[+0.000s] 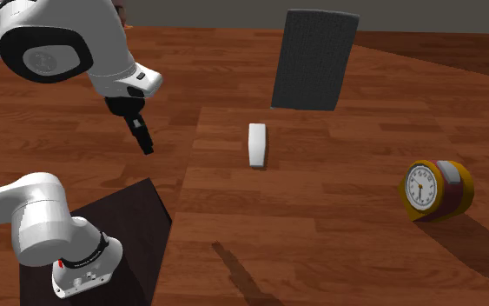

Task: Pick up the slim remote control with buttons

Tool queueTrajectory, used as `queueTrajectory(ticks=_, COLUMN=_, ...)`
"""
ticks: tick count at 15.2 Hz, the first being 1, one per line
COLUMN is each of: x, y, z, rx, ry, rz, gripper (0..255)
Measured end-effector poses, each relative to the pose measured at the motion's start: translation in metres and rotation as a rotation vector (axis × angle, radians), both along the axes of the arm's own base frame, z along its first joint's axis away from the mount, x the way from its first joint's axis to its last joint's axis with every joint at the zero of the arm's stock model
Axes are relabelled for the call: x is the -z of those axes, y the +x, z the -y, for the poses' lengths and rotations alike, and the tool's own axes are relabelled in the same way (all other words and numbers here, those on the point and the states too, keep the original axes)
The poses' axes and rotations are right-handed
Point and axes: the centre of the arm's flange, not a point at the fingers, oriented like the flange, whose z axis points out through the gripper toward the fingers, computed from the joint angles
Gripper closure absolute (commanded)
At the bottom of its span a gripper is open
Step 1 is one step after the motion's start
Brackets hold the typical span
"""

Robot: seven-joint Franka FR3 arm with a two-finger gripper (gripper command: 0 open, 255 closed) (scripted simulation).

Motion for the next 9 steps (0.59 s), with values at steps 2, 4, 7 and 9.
queueTrajectory(ticks=2, x=0.003, y=0.004, z=0.002, rx=-0.014, ry=0.001, rz=0.000, gripper=0)
queueTrajectory(ticks=4, x=0.013, y=0.022, z=0.012, rx=-0.062, ry=0.002, rz=0.000, gripper=0)
queueTrajectory(ticks=7, x=0.026, y=0.053, z=0.026, rx=-0.150, ry=0.005, rz=0.003, gripper=0)
queueTrajectory(ticks=9, x=0.036, y=0.074, z=0.032, rx=-0.211, ry=0.007, rz=0.004, gripper=0)
